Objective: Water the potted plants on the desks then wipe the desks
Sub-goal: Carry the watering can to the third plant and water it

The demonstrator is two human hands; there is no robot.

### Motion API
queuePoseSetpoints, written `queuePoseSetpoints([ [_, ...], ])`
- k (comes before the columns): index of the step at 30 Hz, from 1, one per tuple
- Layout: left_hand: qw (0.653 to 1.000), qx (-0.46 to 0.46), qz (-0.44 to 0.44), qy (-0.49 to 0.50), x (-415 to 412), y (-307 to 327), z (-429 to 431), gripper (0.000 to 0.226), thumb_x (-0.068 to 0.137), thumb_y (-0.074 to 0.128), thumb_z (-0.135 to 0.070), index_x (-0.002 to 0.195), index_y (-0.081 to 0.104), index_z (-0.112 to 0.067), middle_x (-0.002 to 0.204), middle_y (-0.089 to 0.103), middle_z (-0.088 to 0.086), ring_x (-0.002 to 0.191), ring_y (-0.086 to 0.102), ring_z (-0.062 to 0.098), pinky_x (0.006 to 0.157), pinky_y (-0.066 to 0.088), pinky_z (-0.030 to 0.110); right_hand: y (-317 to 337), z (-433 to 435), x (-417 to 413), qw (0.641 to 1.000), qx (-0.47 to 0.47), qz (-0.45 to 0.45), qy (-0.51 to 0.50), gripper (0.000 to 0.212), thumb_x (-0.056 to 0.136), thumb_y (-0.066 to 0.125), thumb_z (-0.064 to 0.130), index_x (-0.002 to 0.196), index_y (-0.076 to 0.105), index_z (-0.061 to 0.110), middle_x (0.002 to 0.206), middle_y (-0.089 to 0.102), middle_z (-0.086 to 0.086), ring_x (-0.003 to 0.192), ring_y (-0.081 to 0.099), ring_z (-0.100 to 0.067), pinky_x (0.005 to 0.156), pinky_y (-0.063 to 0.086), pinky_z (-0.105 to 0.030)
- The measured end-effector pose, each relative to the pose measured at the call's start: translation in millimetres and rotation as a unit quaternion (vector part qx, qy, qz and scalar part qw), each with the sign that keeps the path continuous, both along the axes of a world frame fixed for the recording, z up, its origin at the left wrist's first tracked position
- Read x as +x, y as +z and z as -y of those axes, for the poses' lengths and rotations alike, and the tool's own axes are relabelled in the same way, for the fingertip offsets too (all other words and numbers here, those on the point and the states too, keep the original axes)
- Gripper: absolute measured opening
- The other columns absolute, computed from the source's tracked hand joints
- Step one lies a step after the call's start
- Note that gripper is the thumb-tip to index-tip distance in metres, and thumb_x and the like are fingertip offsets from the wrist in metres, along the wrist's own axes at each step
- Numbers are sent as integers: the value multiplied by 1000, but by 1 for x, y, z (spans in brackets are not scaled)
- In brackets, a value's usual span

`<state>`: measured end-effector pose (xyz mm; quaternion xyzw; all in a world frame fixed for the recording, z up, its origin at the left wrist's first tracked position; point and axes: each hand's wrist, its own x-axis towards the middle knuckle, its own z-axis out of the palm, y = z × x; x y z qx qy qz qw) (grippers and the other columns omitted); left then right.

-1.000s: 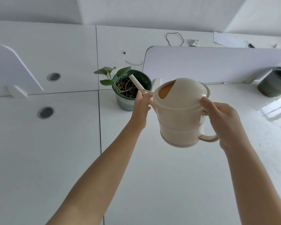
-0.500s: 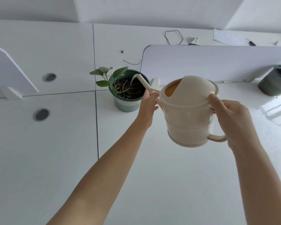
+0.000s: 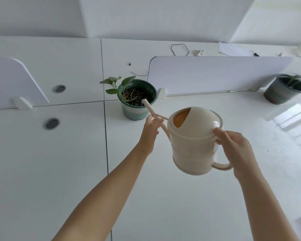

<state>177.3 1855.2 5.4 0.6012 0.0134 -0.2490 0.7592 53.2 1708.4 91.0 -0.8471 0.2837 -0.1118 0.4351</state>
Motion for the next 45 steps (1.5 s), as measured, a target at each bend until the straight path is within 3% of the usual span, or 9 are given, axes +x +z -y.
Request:
queuePoseSetpoints([
  [3, 999, 20, -11, 26, -18, -1, -23, 51, 86, 48, -32, 132, 40, -12, 130, 51, 7, 121, 47, 22, 93, 32, 36, -10, -9, -18, 999, 28, -19, 7, 79, 60, 47, 56, 79, 50, -20, 73, 49, -21, 81, 55, -45, 68, 31, -34],
  [7, 997, 50, -15, 56, -49, -3, -51, 42, 94, 42, -27, 134, 39, -14, 130, 51, 7, 121, 48, 21, 95, 34, 35, -25, -27, -43, 997, 62, -34, 38, 83, 59, 43, 56, 87, 49, -22, 85, 57, -38, 97, 54, -49, 69, 43, -46],
  [12, 993, 61, -16, 100, -85, -4, -81, 35, 94, 43, -26, 127, 44, -15, 123, 51, 2, 118, 48, 20, 94, 36, 34, -42, -44, -73, 984, 161, -52, 61, 48, 94, 36, 40, 76, 65, 5, 83, 65, -4, 82, 56, -10, 66, 37, -20],
  [19, 981, 62, -34, 180, -126, -23, -113, 33, 93, 46, -24, 125, 46, -18, 127, 52, 5, 122, 47, 21, 97, 35, 36, -72, -68, -90, 980, 157, -94, 81, 86, 74, 28, 60, 102, 44, -20, 112, 54, -35, 111, 49, -43, 100, 35, -52],
  [22, 975, 57, -36, 211, -138, -30, -123, 37, 92, 47, -24, 128, 44, -17, 132, 51, 8, 124, 46, 21, 96, 35, 35, -79, -75, -91, 978, 153, -117, 79, 92, 66, 27, 67, 89, 48, -20, 98, 56, -37, 109, 50, -43, 94, 41, -52],
  [26, 967, 31, -40, 249, -152, -33, -133, 29, 92, 47, -17, 120, 45, -18, 120, 52, 3, 122, 47, 20, 97, 34, 33, -86, -82, -91, 977, 139, -136, 81, 55, 67, 27, 66, 64, 43, 14, 69, 43, -10, 77, 55, -34, 67, 33, -35],
  [31, 964, 14, -31, 263, -164, -33, -142, 28, 91, 46, -9, 119, 44, -13, 99, 53, -3, 97, 49, 12, 79, 39, 20, -96, -88, -89, 977, 120, -155, 79, 57, 64, 24, 69, 63, 44, 16, 71, 46, -7, 73, 47, -18, 66, 34, -35],
  [36, 964, 27, -22, 265, -169, -32, -149, 29, 92, 44, -7, 119, 42, -18, 117, 51, -2, 94, 50, -1, 77, 39, 18, -96, -94, -86, 981, 71, -152, 94, 51, 89, 30, 54, 61, 34, 11, 68, 40, -8, 64, 37, -20, 60, 29, -34],
  [45, 952, 141, 23, 269, -183, -17, -147, 41, 92, 46, -11, 133, 40, -18, 128, 46, -5, 108, 48, 7, 97, 37, 31, -91, -79, -76, 975, -2, -157, 156, 66, 88, 32, 53, 61, 42, -6, 66, 44, -26, 61, 41, -35, 57, 27, -36],
])
